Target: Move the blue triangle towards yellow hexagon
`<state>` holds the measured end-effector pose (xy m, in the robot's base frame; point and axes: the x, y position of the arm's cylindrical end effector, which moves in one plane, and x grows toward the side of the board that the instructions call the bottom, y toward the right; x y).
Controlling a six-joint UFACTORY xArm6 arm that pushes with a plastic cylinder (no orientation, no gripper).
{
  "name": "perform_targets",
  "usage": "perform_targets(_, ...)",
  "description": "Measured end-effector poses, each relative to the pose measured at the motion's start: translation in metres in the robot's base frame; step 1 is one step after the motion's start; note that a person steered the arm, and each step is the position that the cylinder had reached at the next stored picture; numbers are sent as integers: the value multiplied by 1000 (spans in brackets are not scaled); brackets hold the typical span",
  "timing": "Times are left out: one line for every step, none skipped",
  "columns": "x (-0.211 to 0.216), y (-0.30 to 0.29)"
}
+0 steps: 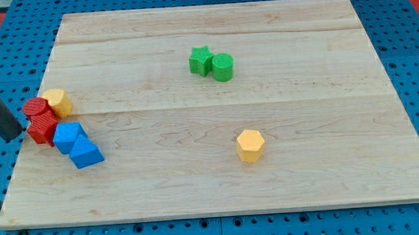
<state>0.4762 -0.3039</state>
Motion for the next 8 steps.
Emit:
perform_targets(0, -1)
perform_targets(14, -1)
perform_targets(17, -1)
perform_targets(17, -1)
perform_targets(23, 3)
perform_targets(37, 8)
perform_targets(48, 19)
perform_targets(58, 38)
